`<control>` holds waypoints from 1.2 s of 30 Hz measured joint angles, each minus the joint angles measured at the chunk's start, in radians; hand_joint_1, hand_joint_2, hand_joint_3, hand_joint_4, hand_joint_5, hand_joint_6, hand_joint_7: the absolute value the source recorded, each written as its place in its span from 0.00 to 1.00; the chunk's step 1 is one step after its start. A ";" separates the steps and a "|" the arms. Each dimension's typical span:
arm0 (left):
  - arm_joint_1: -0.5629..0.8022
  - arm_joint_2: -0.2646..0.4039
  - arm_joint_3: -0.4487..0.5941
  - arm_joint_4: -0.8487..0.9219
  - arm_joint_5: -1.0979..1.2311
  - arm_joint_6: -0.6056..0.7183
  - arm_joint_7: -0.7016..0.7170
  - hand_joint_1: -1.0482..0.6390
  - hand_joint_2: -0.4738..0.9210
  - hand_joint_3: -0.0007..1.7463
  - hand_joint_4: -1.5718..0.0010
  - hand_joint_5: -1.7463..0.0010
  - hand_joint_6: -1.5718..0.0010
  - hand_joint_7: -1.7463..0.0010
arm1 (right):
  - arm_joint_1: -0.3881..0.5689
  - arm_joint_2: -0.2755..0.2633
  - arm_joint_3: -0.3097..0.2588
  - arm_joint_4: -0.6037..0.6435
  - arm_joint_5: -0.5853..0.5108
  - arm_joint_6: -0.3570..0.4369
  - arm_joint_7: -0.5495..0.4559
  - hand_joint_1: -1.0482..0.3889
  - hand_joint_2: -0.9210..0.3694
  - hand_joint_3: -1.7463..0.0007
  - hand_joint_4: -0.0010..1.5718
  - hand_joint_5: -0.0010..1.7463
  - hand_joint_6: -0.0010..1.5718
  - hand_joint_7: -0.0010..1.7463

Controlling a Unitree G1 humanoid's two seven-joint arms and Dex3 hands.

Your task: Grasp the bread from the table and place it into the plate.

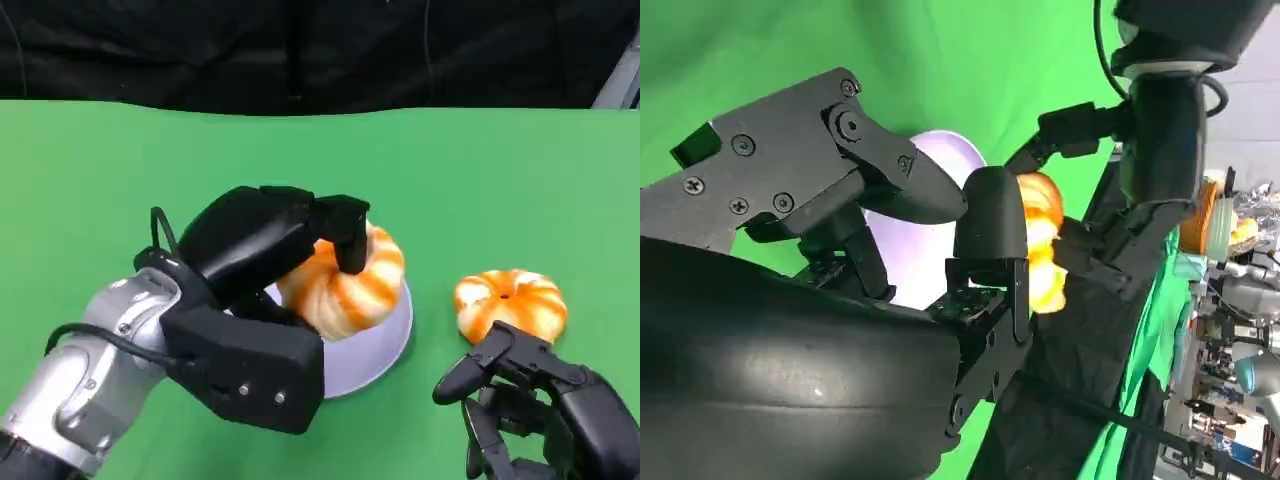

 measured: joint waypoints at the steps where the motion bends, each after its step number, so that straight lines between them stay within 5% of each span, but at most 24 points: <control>1: 0.000 -0.001 0.000 0.002 0.001 0.000 0.000 0.57 0.87 0.38 0.49 0.00 0.62 0.00 | 0.000 0.000 0.000 0.000 0.000 0.000 0.000 0.68 0.17 0.44 0.49 1.00 0.44 0.85; 18: -0.030 -0.024 -0.018 0.081 0.026 -0.025 0.001 0.57 0.88 0.34 0.50 0.00 0.64 0.01 | -0.001 0.000 0.003 -0.001 -0.004 0.000 -0.003 0.68 0.17 0.44 0.48 1.00 0.44 0.85; 20: -0.057 -0.044 -0.041 0.171 0.051 -0.015 0.012 0.54 0.97 0.18 0.52 0.00 0.59 0.15 | 0.000 0.000 0.006 -0.004 -0.005 0.000 -0.007 0.68 0.17 0.44 0.48 1.00 0.44 0.85; 24: -0.108 -0.081 -0.054 0.382 0.081 0.004 0.078 0.53 1.00 0.12 0.52 0.00 0.64 0.05 | 0.006 0.001 0.015 -0.015 -0.011 0.003 -0.010 0.69 0.17 0.44 0.48 1.00 0.44 0.85; 36: -0.146 -0.108 -0.067 0.511 0.080 -0.030 0.163 0.55 1.00 0.13 0.52 0.00 0.65 0.04 | 0.009 0.001 0.026 -0.032 -0.021 0.021 -0.011 0.69 0.18 0.43 0.49 1.00 0.44 0.85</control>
